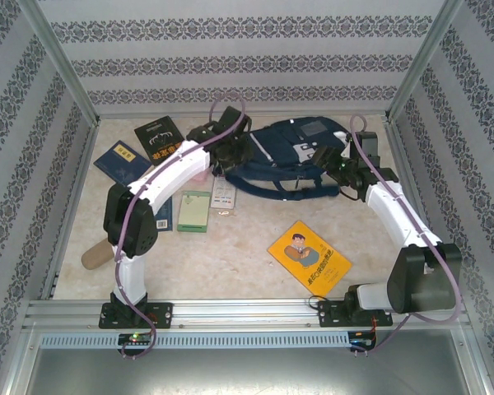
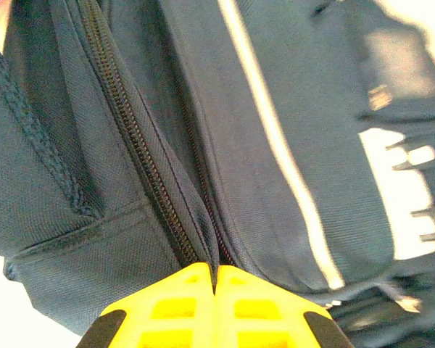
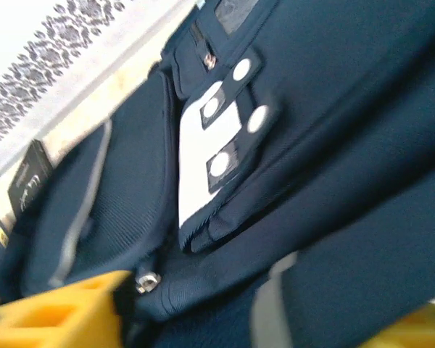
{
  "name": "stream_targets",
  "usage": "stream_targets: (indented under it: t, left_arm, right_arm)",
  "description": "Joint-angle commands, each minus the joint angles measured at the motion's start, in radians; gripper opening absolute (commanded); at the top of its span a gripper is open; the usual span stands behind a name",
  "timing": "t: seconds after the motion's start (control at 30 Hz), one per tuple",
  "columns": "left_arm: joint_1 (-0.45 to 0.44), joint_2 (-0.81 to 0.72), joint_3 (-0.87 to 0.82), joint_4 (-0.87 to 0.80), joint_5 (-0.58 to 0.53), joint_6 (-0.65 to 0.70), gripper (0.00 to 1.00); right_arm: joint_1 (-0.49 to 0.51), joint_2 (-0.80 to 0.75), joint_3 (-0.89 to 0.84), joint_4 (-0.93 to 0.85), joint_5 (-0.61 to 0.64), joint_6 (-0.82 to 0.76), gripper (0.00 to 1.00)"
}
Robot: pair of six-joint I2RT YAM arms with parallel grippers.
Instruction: Pack the student bag
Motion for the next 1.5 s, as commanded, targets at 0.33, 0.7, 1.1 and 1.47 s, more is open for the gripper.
stream_targets:
  t: [0.33,0.7,1.1,1.47]
  left_arm:
    - [0.001,0.043,0.195,0.003,0.038,0.045,0.00]
    - [-0.011,-0.099,-0.238,0.158,0.087,-0.007,0.00]
    - [-0.019,-0.042,-0.353,0.232,0.098,-0.005,0.00]
    - [-0.044,-0.083,-0.327,0.076,-0.050,0.170,0.38]
  right_arm:
    - [-0.015,0.022,-0.072,0.035,-0.039,0.026,0.71]
    - [-0.020,0.124,-0.137,0.176,-0.129,0.223,0.70]
    - [0.020,0.143,-0.238,0.212,-0.119,0.333,0.61]
    - [0.047,0.159,-0.200,0.204,-0.110,0.352,0.09]
